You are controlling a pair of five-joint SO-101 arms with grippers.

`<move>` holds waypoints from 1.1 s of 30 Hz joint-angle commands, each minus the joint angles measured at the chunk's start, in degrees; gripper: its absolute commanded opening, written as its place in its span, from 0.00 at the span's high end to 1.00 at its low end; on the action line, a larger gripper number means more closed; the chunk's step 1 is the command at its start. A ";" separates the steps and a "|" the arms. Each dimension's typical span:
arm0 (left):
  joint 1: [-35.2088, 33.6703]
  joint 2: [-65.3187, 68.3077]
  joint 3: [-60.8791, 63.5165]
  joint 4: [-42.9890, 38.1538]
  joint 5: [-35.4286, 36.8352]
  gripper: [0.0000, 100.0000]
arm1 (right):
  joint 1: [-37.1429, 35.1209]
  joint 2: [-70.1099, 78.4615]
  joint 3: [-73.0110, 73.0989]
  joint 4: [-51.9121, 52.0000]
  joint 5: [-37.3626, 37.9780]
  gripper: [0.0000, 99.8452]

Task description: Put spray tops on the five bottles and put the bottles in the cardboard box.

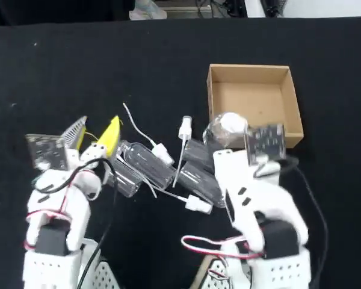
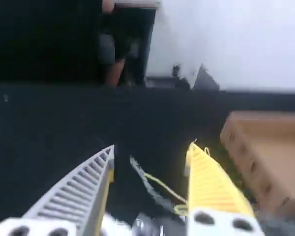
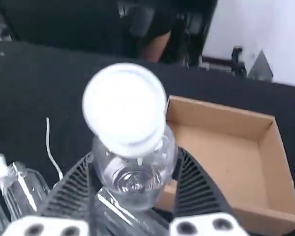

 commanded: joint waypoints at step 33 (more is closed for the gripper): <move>-0.66 -0.97 20.35 -14.42 0.00 0.81 | 10.99 90.42 -51.65 -29.36 -0.26 0.99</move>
